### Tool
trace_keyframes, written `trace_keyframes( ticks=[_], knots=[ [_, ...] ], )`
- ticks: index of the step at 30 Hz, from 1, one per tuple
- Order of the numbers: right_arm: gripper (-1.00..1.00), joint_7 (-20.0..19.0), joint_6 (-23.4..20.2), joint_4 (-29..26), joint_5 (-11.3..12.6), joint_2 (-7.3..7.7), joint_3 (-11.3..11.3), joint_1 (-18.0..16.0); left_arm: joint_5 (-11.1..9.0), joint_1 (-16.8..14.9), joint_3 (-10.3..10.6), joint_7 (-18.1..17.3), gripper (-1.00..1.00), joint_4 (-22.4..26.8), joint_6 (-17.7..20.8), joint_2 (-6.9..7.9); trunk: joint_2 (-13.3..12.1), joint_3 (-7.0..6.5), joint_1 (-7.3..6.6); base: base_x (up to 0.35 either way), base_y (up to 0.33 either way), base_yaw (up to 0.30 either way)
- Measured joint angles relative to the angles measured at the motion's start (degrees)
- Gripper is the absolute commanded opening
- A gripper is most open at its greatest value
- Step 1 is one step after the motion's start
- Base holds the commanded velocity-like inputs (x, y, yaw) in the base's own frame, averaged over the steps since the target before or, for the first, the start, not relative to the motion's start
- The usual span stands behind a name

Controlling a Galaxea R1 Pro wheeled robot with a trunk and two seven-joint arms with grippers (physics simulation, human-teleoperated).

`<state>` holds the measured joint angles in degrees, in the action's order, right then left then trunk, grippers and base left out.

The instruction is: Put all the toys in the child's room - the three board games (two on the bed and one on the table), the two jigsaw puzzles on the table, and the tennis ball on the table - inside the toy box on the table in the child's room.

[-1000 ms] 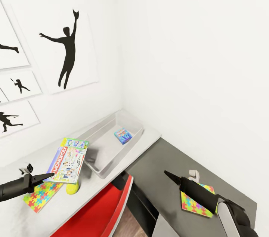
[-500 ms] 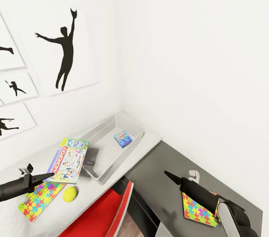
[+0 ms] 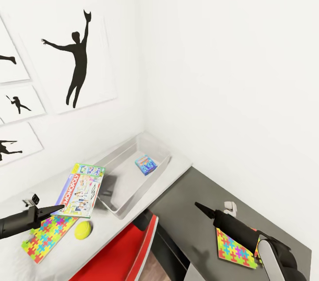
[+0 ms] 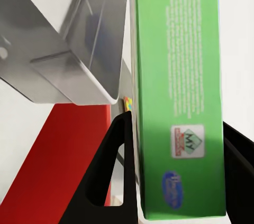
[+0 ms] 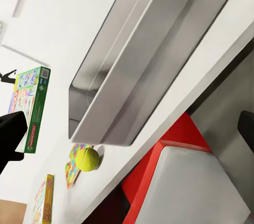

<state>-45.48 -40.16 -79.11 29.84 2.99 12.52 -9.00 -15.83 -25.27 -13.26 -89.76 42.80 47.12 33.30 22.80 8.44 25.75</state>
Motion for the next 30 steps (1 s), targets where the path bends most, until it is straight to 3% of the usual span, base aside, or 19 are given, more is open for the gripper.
trace_keyframes(
  ticks=[8,12,15,21,30],
  knots=[
    [1.00,-0.06,-0.03,0.02,0.04,0.07,0.08,0.00,-0.14,-0.13,-0.15,0.00,-1.00,0.19,0.72,-0.02,0.00,0.00,0.00,0.000,0.000,0.000],
    [1.00,-0.07,-0.08,0.02,0.08,0.09,0.09,0.00,0.12,-0.63,-0.03,0.00,-1.00,1.60,4.96,-1.01,0.00,0.00,0.00,0.000,0.000,0.000],
    [1.00,-0.07,-0.11,-0.02,0.09,0.09,0.09,0.00,-0.06,-3.66,-0.11,0.08,-1.00,2.12,8.09,-1.93,-0.01,-0.01,0.01,0.000,0.000,0.000],
    [1.00,-0.07,-0.25,-0.06,0.38,0.09,0.13,0.00,0.44,-10.43,-0.08,6.29,-1.00,2.27,10.93,-6.68,-0.01,0.00,0.00,0.000,0.000,0.000],
    [1.00,-0.16,-0.28,-0.07,0.76,0.17,0.25,0.00,0.51,-13.65,-0.08,24.20,-1.00,2.21,11.43,-14.96,-0.01,0.00,0.00,0.000,0.000,0.000]
  ],
)
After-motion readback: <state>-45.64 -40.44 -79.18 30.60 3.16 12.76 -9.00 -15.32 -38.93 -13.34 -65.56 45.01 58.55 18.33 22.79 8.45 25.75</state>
